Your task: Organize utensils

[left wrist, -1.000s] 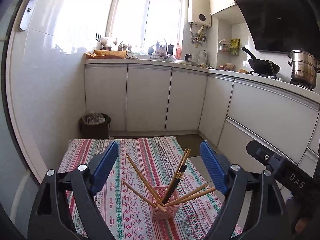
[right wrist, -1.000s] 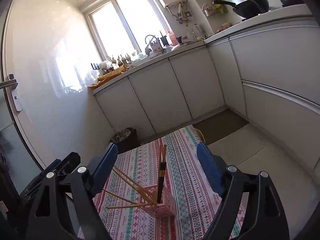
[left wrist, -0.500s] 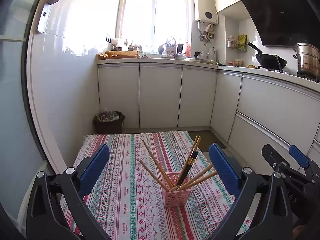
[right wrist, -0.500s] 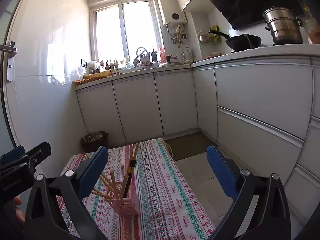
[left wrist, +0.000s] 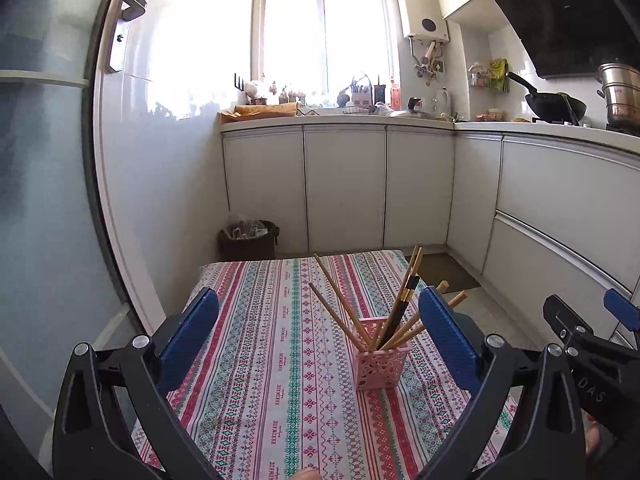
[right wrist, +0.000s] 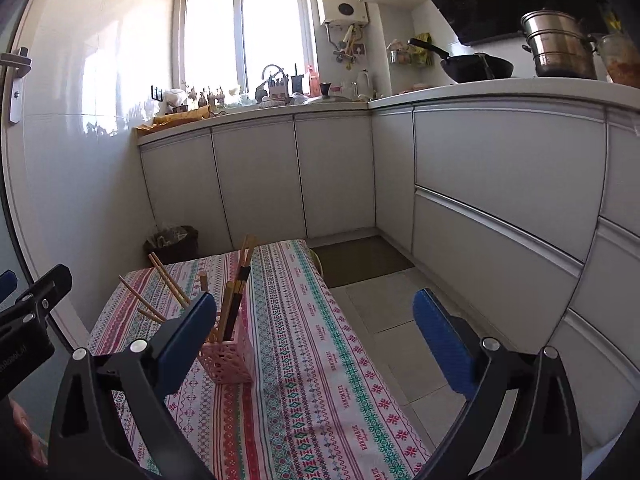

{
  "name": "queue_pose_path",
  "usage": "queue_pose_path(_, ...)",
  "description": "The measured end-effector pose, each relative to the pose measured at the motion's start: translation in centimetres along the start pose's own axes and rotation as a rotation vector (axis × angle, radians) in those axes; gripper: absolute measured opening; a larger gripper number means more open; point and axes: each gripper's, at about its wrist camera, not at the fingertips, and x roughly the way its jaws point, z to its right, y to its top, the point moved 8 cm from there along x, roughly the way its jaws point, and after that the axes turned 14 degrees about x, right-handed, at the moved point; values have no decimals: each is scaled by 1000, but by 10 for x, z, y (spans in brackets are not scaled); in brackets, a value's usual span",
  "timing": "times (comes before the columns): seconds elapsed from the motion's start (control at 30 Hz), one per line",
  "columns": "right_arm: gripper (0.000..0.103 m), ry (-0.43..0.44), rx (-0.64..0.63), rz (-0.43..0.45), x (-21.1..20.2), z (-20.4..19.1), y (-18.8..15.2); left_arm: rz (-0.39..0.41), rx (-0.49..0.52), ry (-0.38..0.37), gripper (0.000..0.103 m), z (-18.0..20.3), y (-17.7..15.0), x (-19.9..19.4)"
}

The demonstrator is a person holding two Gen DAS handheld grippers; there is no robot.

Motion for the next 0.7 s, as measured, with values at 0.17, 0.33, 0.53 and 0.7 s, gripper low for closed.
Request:
queue_pose_path(0.17, 96, -23, -20, 16, -4, 4, -1, -10, 44, 51, 96, 4, -5, -4)
queue_pose_path(0.33, 96, -42, -19, 17, -6, 8, -2, -17, 33, 76, 96, 2, -6, -6)
queue_pose_path(0.53, 96, -45, -15, 10, -5, 9, -2, -42, 10, 71, 96, 3, -9, -4)
queue_pose_path(0.7, 96, -43, -11, 4, -4, 11, -2, -97, 10, 92, 96, 3, -12, 4)
